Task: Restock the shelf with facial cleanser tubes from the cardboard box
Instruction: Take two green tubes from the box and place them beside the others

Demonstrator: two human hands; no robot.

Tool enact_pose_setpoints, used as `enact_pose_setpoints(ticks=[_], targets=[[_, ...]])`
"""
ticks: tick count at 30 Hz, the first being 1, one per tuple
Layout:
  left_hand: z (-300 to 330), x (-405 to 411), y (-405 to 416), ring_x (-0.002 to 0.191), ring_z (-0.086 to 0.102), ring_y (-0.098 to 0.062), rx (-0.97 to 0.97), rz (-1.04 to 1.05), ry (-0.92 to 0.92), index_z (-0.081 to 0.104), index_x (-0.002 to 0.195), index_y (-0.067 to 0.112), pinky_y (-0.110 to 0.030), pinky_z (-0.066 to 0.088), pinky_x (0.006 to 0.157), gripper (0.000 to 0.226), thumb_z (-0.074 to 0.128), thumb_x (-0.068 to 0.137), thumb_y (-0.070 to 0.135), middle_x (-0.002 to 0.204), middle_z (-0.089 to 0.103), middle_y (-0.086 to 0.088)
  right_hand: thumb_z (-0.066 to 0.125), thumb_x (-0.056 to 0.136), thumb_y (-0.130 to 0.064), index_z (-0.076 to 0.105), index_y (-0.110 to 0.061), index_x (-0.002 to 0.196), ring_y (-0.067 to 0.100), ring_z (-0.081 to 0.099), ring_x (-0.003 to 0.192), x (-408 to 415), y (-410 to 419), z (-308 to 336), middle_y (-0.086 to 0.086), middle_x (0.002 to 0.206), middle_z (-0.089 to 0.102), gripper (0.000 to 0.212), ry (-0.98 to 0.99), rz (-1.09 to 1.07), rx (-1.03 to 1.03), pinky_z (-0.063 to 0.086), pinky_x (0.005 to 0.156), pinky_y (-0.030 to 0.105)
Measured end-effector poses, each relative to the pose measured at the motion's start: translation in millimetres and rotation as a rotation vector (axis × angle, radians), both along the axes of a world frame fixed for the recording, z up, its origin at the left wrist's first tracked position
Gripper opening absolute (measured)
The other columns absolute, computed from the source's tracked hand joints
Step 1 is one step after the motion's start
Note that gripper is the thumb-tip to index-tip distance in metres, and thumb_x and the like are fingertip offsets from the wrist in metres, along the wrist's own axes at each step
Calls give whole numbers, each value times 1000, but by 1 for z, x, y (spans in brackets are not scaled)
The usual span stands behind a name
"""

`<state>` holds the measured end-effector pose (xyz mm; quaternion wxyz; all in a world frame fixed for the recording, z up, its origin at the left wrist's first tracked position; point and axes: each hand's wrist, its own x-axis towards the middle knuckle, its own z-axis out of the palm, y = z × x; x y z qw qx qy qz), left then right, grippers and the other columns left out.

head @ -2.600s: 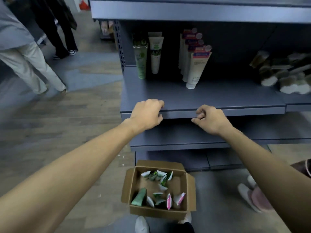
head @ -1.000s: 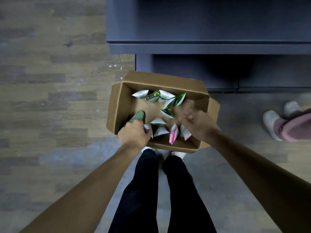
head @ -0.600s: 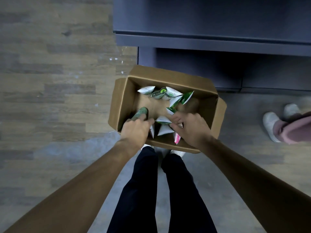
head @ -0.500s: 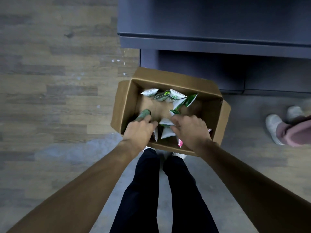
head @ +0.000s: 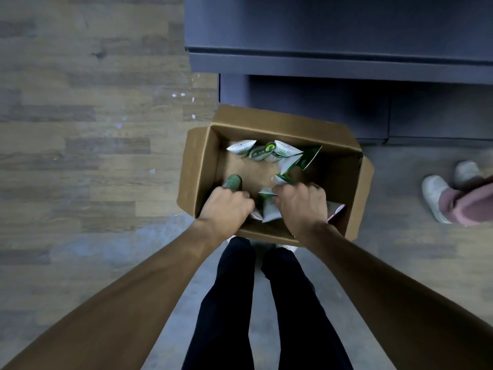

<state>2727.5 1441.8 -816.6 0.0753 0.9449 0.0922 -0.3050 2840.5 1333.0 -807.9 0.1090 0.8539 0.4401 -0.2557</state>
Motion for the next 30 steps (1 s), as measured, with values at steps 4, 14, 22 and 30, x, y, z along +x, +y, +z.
enact_pose_setpoints(ticks=[4,14,22,30], targets=[[19,-3,23,97,63,-29,-62,172,27,64,105,23,-31,32,67,27,46,98,42,106,65,-1,46,100,-33,63,-27,111,28,65,91,15,0,23,4,97,67,22,39,-69,63,44,73,32],[159,62,98,99,62,-34,-102,263,-117,71,107,25,-35,47,79,27,64,88,42,101,69,-12,55,95,-36,72,-22,101,31,61,94,82,23,174,6,98,69,23,111,-54,194,46,76,33],[305,107,116,97,62,-37,-46,231,-285,71,110,22,-36,47,77,31,68,86,41,101,69,-15,61,91,-33,73,-22,96,32,59,87,125,36,310,9,90,70,18,20,-46,299,42,70,33],[413,128,122,81,59,-32,10,126,-390,73,98,18,-34,46,66,26,68,84,39,88,69,-10,66,88,-32,75,-24,98,29,60,89,148,45,410,6,90,71,16,-76,-24,385,48,75,34]])
